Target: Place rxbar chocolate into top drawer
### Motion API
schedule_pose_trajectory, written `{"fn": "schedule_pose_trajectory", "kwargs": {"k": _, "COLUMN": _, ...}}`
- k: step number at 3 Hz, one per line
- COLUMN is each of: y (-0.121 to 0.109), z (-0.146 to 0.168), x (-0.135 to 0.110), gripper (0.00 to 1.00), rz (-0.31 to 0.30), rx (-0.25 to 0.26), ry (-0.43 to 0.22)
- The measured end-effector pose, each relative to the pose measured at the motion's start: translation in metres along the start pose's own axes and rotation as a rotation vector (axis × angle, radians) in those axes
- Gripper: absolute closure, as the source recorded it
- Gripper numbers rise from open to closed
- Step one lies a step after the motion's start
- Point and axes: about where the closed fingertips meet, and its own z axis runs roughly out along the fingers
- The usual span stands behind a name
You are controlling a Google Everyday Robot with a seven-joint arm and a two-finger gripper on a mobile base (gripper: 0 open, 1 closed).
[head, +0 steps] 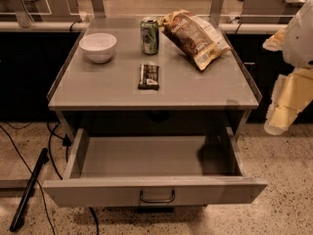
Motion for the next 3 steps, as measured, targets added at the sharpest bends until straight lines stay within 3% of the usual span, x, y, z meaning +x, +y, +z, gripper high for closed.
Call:
{"fn": "schedule_pose_trajectory", "kwargs": {"k": 1, "y": 0.000, "z": 0.000, "x": 0.000, "gripper": 0.00, "rz": 0.000, "rx": 0.000, "ry": 0.000}}
{"fn": "schedule_pose_trajectory", "kwargs": {"k": 3, "y": -0.027, "z": 0.013, "x": -0.011, "gripper": 0.00, "rz": 0.101, "rx": 0.019, "ry": -0.106}}
